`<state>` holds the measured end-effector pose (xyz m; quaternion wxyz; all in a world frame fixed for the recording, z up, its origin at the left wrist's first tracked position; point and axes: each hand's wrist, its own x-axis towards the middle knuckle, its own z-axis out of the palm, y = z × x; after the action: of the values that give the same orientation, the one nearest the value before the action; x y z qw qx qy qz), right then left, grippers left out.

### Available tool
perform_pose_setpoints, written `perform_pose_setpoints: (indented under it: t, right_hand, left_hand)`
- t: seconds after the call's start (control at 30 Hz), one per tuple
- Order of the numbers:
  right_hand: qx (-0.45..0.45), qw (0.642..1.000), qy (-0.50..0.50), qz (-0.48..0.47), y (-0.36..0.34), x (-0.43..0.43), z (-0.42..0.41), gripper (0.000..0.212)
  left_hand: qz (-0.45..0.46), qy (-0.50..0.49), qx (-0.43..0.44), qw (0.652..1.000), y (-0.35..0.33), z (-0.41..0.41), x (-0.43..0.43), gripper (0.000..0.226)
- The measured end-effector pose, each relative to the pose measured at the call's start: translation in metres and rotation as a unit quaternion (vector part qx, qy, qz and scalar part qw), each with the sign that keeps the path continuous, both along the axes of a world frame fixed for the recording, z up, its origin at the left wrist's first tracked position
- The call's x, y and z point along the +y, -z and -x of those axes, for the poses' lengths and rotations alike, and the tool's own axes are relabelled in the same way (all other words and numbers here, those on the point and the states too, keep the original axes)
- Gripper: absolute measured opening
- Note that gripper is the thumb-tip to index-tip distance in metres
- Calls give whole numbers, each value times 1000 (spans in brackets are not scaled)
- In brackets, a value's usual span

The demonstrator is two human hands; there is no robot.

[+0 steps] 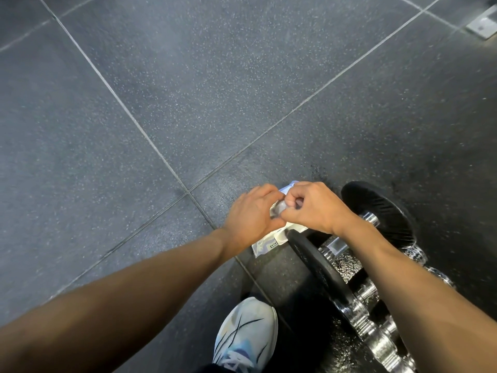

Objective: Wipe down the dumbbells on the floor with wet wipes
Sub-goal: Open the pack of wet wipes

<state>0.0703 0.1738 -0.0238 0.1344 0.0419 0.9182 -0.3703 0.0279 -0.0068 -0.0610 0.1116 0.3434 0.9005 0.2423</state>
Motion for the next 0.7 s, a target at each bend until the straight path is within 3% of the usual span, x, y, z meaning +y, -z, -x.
perform_pose_setpoints:
  t: [0.17, 0.27, 0.4, 0.53, 0.63, 0.7]
  right_hand:
    - [8, 998, 28, 57, -9, 5, -6, 29]
    - [41, 993, 57, 99, -25, 9, 1, 16]
    - [42, 999, 25, 16, -17, 22, 3, 10]
    - [-8, 1000, -4, -22, -1, 24, -9, 23]
    - [-46, 995, -50, -69, 4, 12, -9, 49]
    - [-50, 994, -42, -90, 6, 7, -7, 52]
  left_hand:
    - [-32, 7, -56, 998, 6, 6, -7, 45]
    - [-40, 18, -41, 998, 7, 5, -8, 38]
    - [-67, -4, 24, 997, -3, 2, -4, 27]
    - [-37, 40, 114, 992, -5, 3, 0, 14]
    - [-37, 45, 88, 994, -12, 2, 2, 25]
    - [-48, 15, 41, 998, -14, 4, -2, 30]
